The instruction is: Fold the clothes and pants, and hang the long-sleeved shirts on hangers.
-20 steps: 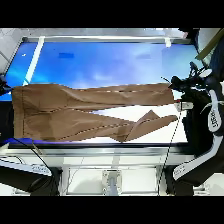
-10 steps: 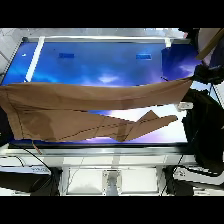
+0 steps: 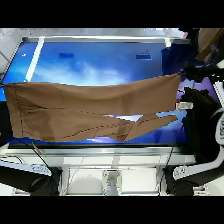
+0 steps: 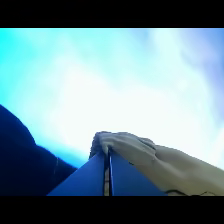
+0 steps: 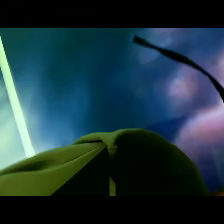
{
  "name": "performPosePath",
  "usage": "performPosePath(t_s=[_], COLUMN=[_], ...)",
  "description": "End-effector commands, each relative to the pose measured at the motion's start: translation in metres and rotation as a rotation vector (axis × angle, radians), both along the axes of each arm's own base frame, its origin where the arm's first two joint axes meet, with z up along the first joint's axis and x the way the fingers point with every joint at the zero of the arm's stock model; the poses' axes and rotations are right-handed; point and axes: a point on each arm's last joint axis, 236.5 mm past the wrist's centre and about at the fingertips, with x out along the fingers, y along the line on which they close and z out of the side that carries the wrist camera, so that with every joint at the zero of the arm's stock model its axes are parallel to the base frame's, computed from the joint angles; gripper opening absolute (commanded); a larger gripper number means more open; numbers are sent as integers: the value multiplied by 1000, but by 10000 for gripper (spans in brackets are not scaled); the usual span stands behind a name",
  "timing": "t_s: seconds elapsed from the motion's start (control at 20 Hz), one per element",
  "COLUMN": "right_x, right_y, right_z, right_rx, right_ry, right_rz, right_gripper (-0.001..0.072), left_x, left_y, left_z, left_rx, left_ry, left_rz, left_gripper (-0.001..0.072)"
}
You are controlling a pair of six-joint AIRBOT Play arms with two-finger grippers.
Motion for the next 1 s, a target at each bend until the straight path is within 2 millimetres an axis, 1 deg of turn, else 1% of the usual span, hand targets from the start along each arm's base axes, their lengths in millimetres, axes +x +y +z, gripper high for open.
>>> performPosePath(t_s=[0.0,0.05,0.1,0.15,0.2,0.25,0.3,0.35,0.4,0.45,0.5,0.55,0.6,0.65,0.7,0.75,0.8,0.85,0.9,0.95], right_x=[45,49,54,58,63,67,67,65,58,46,28,6,-21,-51,-84,-113,-141,-167,-194,-217], right_y=[-10,-8,-7,-6,-3,1,8,14,19,19,13,2,-15,-33,-49,-55,-55,-55,-52,-48], right_z=[-66,-78,-86,-88,-86,-80,-73,-66,-54,-42,-26,-12,3,16,26,33,33,27,15,-1], right_rx=[107,120,122,115,108,107,116,126,123,101,53,-15,-104,-188,-255,-281,-281,-274,-263,-243], right_ry=[-29,-26,-31,-44,-62,-79,-76,-57,-24,16,66,122,181,245,312,348,363,375,386,396], right_rz=[-157,-172,-183,-187,-189,-187,-163,-127,-68,-10,43,78,93,88,78,89,97,80,67,39], right_gripper=[11,12,13,15,19,121,410,493,493,493,493,493,493,493,493,493,493,493,493,493], left_x=[22,28,33,37,40,42,43,42,38,28,14,-9,-36,-70,-102,-135,-162,-191,-217,-241], left_y=[11,10,8,5,1,-4,-11,-17,-21,-21,-20,-17,-12,-3,5,14,18,18,14,9], left_z=[-26,-32,-37,-42,-46,-48,-47,-44,-37,-26,-14,-3,6,13,20,26,29,26,20,10], left_rx=[45,46,46,34,24,9,-15,-38,-53,-59,-63,-60,-46,-26,-10,7,15,4,-1,-16], left_ry=[8,4,2,2,3,5,5,2,5,14,32,72,132,210,277,328,347,359,372,390], left_rz=[84,83,81,91,89,82,74,68,61,57,54,45,47,65,90,132,178,223,236,259], left_gripper=[22,22,23,23,24,119,495,704,693,693,692,692,692,691,690,690,690,690,689,689])
